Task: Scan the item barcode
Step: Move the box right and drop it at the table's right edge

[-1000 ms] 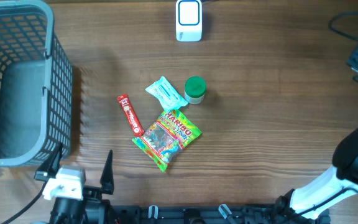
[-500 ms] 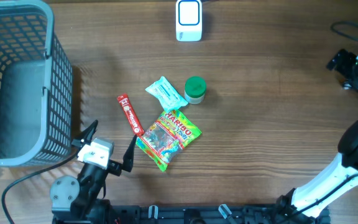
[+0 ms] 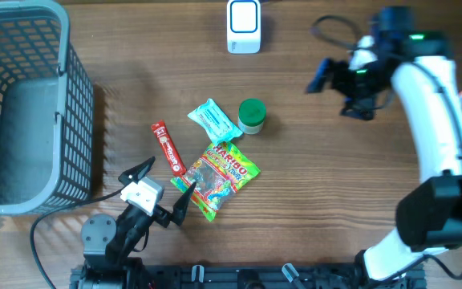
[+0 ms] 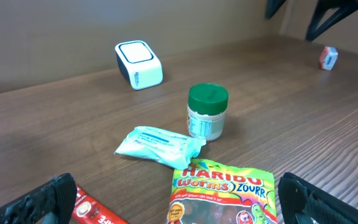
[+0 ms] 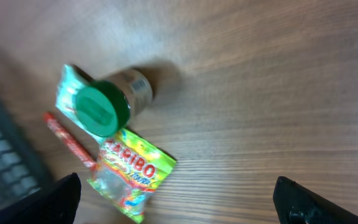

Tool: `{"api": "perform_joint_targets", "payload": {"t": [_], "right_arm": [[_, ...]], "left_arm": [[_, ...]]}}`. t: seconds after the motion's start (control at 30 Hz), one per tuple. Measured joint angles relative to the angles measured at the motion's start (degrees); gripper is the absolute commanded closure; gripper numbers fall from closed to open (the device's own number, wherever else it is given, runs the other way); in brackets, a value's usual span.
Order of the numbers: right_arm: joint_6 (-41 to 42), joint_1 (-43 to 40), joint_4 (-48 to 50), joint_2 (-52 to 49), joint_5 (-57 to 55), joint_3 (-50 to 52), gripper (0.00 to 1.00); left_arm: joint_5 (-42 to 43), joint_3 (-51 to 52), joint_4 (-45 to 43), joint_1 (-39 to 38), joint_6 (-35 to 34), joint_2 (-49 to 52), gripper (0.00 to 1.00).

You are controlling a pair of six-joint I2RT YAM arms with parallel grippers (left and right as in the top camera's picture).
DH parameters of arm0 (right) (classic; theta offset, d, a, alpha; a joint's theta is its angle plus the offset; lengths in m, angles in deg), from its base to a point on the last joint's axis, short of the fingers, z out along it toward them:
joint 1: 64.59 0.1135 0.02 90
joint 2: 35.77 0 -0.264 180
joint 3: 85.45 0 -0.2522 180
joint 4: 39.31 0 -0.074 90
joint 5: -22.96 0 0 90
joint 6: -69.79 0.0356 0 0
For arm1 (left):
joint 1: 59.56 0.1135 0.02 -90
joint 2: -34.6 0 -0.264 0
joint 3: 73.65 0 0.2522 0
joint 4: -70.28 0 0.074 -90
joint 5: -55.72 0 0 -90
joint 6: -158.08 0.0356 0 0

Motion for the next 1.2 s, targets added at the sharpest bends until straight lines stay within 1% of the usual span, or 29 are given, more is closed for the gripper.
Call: {"api": "perform_joint_targets", "payload": {"t": [0.03, 0.1, 0.23, 0.37, 0.5, 0.63, 0.83, 1.2], "right_arm": [[3.56, 5.14, 0.83, 0.00, -3.76, 0.00, 0.00], [8.00, 11.74, 2.14, 0.00, -7.65, 0.00, 0.00], [19.43, 20.24, 2.43, 0.00, -13.25, 0.00, 0.00], [28.11, 21.57, 4.74, 0.00, -15.61, 0.00, 0.01], [33.05, 21.59, 8.68, -0.74, -15.58, 0.00, 0.01], [36.92, 22.25, 12.28, -4.74, -14.01, 0.00, 0.01], [39.30, 23.02, 18.67, -10.47, -10.10, 0.00, 0.01], [40.89, 23.02, 18.58, -16.94, -8.66, 0.00, 0.01]], "left_arm": [[0.09, -0.02, -0.26, 0.00, -0.02, 0.00, 0.00], [0.42, 0.00, -0.17, 0.00, -0.02, 0.00, 0.00], [0.09, -0.02, -0.20, 0.00, -0.46, 0.00, 0.00], [-5.66, 0.00, -0.17, 0.00, -4.52, 0.00, 0.00], [-9.88, 0.00, -0.07, 0.00, -6.69, 0.00, 0.00], [-11.26, 0.00, -0.04, 0.00, -7.43, 0.00, 0.00], [-11.69, 0.00, -0.04, 0.00, -7.58, 0.00, 0.00], [-11.69, 0.00, -0.04, 0.00, -7.61, 0.00, 0.00]]}}
